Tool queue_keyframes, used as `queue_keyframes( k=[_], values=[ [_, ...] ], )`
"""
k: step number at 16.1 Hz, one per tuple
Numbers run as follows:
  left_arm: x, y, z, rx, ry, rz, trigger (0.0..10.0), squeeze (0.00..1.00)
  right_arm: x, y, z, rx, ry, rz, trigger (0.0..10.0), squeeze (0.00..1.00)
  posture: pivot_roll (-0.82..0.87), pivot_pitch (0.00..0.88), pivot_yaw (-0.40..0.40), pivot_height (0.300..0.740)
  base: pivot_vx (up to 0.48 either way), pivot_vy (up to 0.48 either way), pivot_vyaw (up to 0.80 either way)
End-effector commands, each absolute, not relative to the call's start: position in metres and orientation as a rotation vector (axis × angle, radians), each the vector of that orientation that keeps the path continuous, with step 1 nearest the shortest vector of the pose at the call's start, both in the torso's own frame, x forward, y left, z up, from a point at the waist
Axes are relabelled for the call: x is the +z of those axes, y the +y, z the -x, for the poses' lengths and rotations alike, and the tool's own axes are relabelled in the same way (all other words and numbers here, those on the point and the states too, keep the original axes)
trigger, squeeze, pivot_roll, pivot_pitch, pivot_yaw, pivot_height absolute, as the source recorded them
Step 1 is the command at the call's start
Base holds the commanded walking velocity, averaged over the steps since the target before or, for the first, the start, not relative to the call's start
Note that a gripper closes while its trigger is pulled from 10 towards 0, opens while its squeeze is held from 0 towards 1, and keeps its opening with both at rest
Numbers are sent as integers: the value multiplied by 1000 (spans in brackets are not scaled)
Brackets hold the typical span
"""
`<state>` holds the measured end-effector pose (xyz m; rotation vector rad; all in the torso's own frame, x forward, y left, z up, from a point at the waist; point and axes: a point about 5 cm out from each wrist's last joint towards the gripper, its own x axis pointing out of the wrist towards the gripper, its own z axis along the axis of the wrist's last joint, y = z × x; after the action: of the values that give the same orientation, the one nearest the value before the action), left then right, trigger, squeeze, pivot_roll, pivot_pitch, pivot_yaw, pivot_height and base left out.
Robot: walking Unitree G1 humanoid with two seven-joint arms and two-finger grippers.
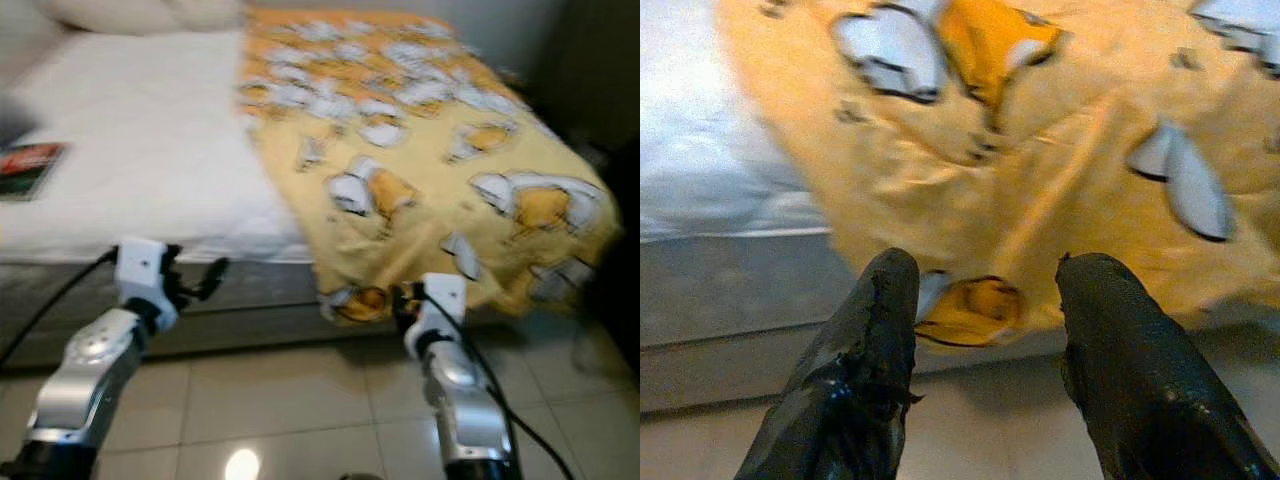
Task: Clean up the room
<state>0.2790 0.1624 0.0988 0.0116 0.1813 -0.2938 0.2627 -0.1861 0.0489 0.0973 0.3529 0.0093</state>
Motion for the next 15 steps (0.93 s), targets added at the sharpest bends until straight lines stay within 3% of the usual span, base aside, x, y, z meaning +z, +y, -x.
queue_keyframes(
  k=[1,6,7,11,15],
  values=[
    [101,170,-279,-275,178,-19,10000,0,51,-179,-266,32,342,-94,10000,0,24,0,8,740,337,0,0],
    [102,171,-278,-269,174,-21,10000,0,54,-173,-269,84,326,-96,10000,0,25,0,9,740,343,0,0],
    [102,172,-278,-267,174,-21,10000,0,54,-170,-269,116,334,-27,10000,0,26,0,9,740,345,0,0],
    [103,172,-277,-262,175,-21,10000,0,55,-171,-269,112,328,-10,10000,0,27,0,8,740,341,0,728],
    [103,173,-278,-261,177,-21,10000,0,56,-175,-269,80,327,-56,10000,0,19,0,11,740,342,0,0]
  ],
)
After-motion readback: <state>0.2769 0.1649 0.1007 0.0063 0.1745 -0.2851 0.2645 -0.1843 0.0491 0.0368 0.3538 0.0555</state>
